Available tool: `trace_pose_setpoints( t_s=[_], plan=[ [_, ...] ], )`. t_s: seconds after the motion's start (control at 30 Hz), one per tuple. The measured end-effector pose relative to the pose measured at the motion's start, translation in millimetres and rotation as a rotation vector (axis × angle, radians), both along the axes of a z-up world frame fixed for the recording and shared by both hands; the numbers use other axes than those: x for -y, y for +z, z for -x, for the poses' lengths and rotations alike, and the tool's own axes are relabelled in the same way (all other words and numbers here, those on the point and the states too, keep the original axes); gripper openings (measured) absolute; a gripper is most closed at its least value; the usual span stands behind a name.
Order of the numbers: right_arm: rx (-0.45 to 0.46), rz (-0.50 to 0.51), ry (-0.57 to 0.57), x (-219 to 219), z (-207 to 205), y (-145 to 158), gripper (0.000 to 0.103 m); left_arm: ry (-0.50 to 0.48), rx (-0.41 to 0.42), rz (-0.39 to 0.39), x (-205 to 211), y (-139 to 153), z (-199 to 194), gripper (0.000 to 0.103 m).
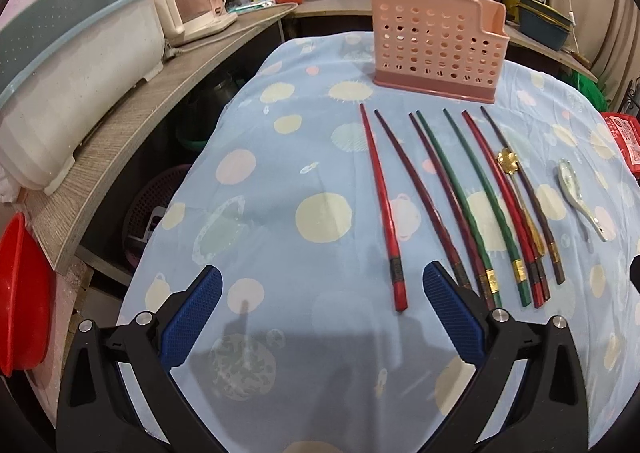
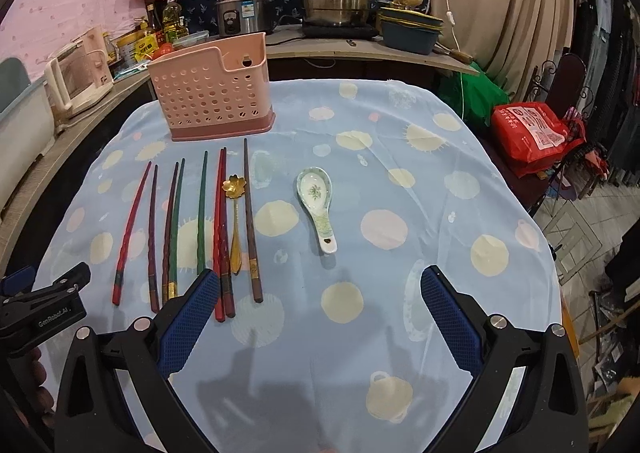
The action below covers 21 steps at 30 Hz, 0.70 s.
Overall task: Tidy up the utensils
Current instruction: 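Grasp the bright red chopstick with the left tool while the right tool grasps the white ceramic spoon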
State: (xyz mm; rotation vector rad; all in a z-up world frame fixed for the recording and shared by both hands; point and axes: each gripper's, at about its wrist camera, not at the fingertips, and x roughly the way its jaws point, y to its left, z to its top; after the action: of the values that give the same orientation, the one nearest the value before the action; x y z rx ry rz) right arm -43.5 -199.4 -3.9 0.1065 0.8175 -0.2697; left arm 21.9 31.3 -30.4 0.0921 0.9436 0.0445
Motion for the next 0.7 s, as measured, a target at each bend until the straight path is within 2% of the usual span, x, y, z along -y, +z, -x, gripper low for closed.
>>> trace_pose_setpoints(
  t_s=[0.4,0.5,0.57,0.7],
  plan=[
    [-0.055,-0.035,-0.008,16,-27,-23,0.083,-0.057,-0.084,0.050,11,-29,-16,0.094],
    [-0.066,-0.043,-0.005,18,-32,-27,0.081,-0.070,-0.108,0.071,10,-36,-21,0.085],
    [-0.069,-0.045,-0.005,18,-34,-29,0.081,-0.071,-0.128,0.096,8,-40,-24,0.071],
    [-0.075,-0.043,-0.001,18,-38,-31,0.081,-0.076,-0.138,0.105,8,-44,-28,0.064]
  ],
)
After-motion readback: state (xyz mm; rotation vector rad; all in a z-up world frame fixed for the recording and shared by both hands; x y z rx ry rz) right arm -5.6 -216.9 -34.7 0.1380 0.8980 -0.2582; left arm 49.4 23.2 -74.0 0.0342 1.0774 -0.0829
